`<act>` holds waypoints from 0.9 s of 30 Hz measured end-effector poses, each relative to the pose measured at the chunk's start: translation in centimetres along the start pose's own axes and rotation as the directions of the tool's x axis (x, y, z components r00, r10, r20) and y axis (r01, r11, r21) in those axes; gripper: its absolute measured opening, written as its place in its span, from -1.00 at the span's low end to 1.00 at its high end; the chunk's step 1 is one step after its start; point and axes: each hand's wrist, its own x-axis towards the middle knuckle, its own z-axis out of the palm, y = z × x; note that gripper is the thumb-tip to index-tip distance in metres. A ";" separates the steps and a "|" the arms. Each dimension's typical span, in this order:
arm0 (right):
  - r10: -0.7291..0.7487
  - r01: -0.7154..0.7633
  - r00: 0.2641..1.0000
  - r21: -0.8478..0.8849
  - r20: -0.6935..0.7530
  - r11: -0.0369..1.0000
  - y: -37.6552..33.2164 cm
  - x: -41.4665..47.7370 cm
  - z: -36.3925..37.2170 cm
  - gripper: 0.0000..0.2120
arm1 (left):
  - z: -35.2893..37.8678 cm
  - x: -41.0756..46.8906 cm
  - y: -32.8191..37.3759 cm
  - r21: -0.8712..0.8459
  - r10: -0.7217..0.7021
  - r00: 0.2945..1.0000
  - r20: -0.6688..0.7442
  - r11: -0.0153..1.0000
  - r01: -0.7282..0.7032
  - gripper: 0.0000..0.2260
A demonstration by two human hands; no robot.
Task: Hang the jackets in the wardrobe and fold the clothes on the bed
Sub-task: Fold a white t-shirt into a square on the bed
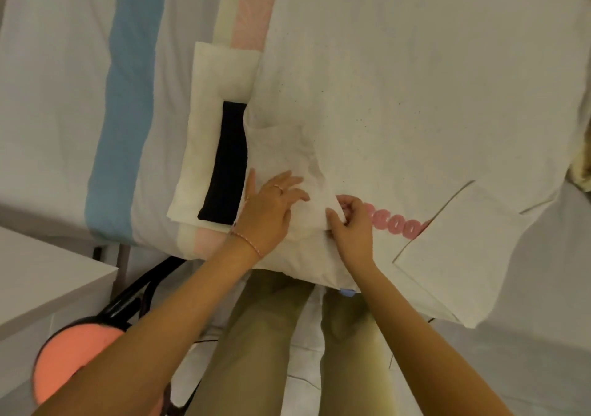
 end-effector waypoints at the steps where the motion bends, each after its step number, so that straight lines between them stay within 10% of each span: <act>1: -0.026 0.025 0.999 -0.050 -0.026 0.998 0.6 -0.5 -0.2 -0.82 | -0.1 0.5 -0.4 0.123 -0.015 0.999 0.030 0.992 0.012 -0.65; 6: -0.031 0.031 0.999 -0.458 0.008 0.889 3.6 -3.1 -3.3 -0.69 | 0.6 0.4 -3.8 0.501 -0.155 0.951 0.269 0.866 -0.001 -0.35; 11: -0.225 0.220 0.974 -0.375 0.032 0.900 3.0 -3.6 -4.8 -0.64 | 1.4 1.0 -2.7 0.538 0.012 0.944 0.329 0.819 -0.198 -0.04; 15: -0.514 0.599 0.797 -0.531 0.318 0.599 1.8 -1.2 -2.7 -0.43 | 0.4 4.5 -2.7 0.528 0.077 0.896 0.437 0.784 -0.325 0.04; 18: -0.407 0.604 0.795 -0.651 0.449 0.461 2.1 0.8 -1.6 -0.41 | -2.0 7.5 -3.8 0.504 0.093 0.923 0.374 0.815 -0.286 -0.21; 22: -0.282 0.371 0.928 -0.690 0.244 0.622 2.5 1.1 -1.4 -0.45 | -3.6 7.5 -5.4 0.464 0.057 0.983 0.174 0.876 -0.133 -0.39; 27: -0.135 0.123 0.991 -0.280 -0.024 0.952 0.5 -1.1 0.2 -0.76 | 0.7 0.1 -2.3 -0.141 -0.259 0.942 -0.211 0.962 0.233 -0.31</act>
